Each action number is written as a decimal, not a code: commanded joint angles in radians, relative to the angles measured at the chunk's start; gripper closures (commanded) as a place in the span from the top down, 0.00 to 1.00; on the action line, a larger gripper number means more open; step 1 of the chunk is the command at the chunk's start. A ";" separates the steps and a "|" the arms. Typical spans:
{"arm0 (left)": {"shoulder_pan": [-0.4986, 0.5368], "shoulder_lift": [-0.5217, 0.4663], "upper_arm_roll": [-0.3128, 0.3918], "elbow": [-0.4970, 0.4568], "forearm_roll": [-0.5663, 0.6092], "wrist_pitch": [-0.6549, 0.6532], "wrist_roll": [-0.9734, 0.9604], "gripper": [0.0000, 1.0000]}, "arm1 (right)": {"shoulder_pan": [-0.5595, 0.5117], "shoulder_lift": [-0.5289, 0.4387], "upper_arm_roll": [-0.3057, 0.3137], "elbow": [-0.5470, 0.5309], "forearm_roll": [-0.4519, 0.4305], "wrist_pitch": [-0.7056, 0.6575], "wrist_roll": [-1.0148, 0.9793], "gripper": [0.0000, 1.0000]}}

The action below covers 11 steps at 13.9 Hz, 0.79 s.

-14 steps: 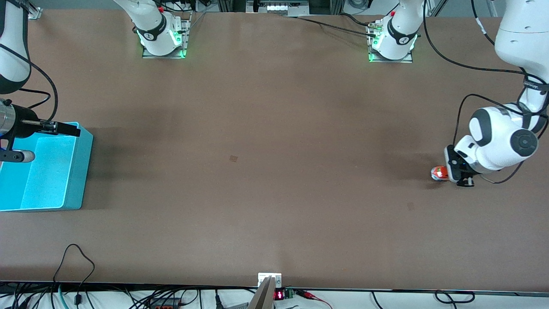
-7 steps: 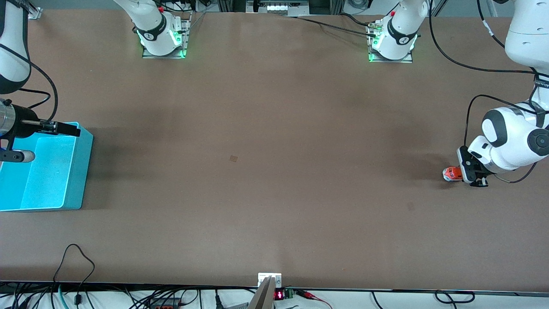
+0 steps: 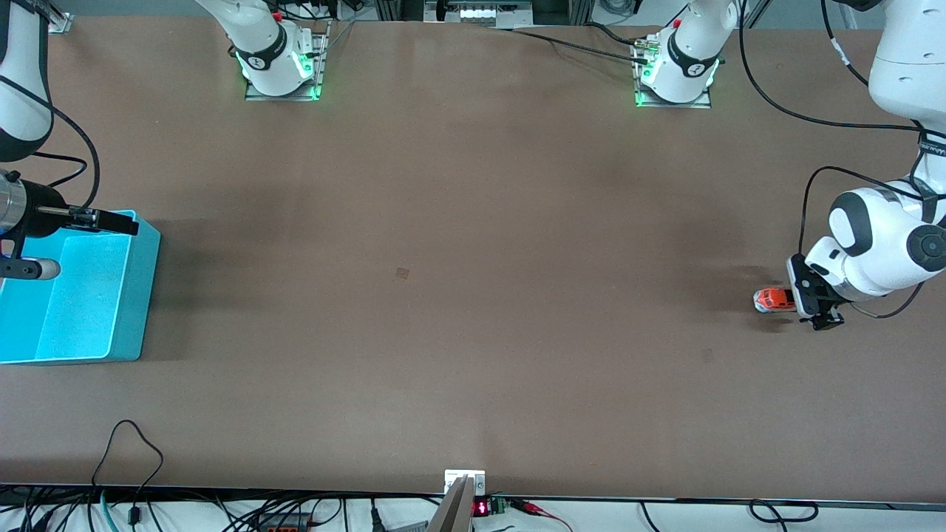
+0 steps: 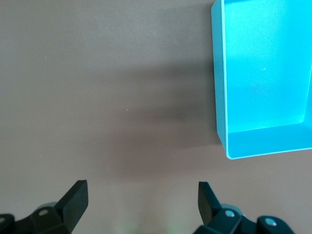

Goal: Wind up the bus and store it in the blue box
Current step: 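Pull the bus backward along the table with the left gripper, then release the bus so it rolls toward the blue box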

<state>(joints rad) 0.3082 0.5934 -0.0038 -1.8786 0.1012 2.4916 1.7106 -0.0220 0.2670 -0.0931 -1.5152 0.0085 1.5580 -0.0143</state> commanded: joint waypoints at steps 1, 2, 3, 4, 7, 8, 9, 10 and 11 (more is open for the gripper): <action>0.003 -0.041 -0.010 0.007 0.012 -0.057 0.006 1.00 | -0.012 0.000 0.004 0.007 0.014 -0.013 -0.015 1.00; 0.000 -0.055 -0.011 0.009 0.011 -0.077 -0.002 1.00 | -0.012 0.000 0.004 0.007 0.014 -0.013 -0.015 1.00; 0.000 -0.069 -0.022 0.007 0.011 -0.097 -0.009 1.00 | -0.012 0.000 0.004 0.007 0.014 -0.013 -0.015 1.00; 0.000 -0.087 -0.025 0.009 0.011 -0.138 -0.022 1.00 | -0.012 0.000 0.004 0.007 0.014 -0.013 -0.018 1.00; -0.001 -0.157 -0.041 0.009 0.011 -0.265 -0.100 1.00 | -0.013 0.000 0.004 0.007 0.014 -0.013 -0.021 1.00; -0.001 -0.176 -0.044 0.009 0.011 -0.295 -0.136 1.00 | -0.013 0.000 0.004 0.007 0.014 -0.013 -0.021 1.00; -0.001 -0.197 -0.045 0.009 0.011 -0.324 -0.172 1.00 | -0.013 0.000 0.004 0.007 0.014 -0.013 -0.023 1.00; -0.001 -0.223 -0.045 0.009 0.011 -0.354 -0.207 1.00 | -0.013 0.001 0.004 0.007 0.014 -0.013 -0.026 1.00; -0.003 -0.251 -0.048 0.009 0.011 -0.385 -0.241 1.00 | -0.013 0.001 0.004 0.007 0.014 -0.013 -0.026 1.00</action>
<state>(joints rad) 0.3041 0.4065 -0.0432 -1.8582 0.1012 2.1680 1.5379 -0.0246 0.2672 -0.0931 -1.5152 0.0085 1.5578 -0.0190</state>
